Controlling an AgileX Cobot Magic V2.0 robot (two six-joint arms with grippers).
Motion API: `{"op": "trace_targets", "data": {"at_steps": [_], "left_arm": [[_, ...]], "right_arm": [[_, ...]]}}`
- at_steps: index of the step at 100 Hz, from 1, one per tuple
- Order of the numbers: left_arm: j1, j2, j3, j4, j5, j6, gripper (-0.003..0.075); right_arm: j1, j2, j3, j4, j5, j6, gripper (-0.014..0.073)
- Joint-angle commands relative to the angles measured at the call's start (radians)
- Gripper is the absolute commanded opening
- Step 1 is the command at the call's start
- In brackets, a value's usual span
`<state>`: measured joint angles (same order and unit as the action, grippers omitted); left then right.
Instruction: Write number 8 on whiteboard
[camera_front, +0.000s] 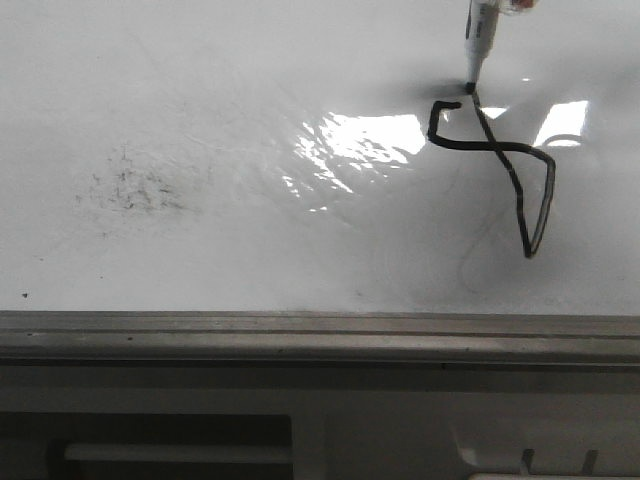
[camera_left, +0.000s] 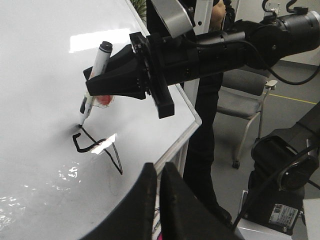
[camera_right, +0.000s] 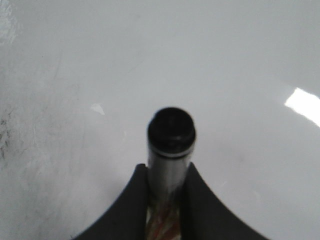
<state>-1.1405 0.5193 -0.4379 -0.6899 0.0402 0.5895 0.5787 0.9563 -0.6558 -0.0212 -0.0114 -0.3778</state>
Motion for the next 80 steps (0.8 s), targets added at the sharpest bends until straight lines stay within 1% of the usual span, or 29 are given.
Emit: {"op": "trace_targets", "data": {"at_steps": [1,13,24,38,50,62,73,80], "left_arm": [[-0.003,0.010,-0.029,-0.008,-0.048,-0.007,-0.0020],[-0.003,0.010,-0.029,-0.008,-0.048,-0.007,-0.0020],[-0.003,0.010,-0.029,-0.008,-0.048,-0.007,-0.0020],[-0.003,0.010,-0.029,-0.008,-0.048,-0.007,-0.0020],[-0.003,0.010,-0.029,-0.008,-0.048,-0.007,-0.0020],[-0.003,0.010,-0.029,-0.008,-0.048,-0.007,-0.0020],[-0.003,0.010,-0.029,-0.062,-0.063,-0.007,-0.0020],[-0.003,0.018,-0.029,-0.075,-0.070,-0.007,-0.0018]], "right_arm": [[0.018,-0.001,-0.035,0.005,-0.070,-0.014,-0.0063],[0.041,-0.001,-0.035,0.005,-0.065,-0.014,-0.0063],[0.041,-0.013,-0.035,0.005,-0.065,-0.014,-0.0063],[0.056,-0.108,-0.040,0.005,-0.055,-0.014,-0.0063],[0.084,-0.229,-0.094,0.005,0.059,-0.014,-0.0063],[0.084,-0.337,-0.155,0.005,0.168,-0.014,-0.0063],[0.084,-0.414,-0.175,0.002,0.225,-0.014,-0.0064],[0.084,-0.442,-0.175,0.004,0.298,-0.014,-0.0064]]}}
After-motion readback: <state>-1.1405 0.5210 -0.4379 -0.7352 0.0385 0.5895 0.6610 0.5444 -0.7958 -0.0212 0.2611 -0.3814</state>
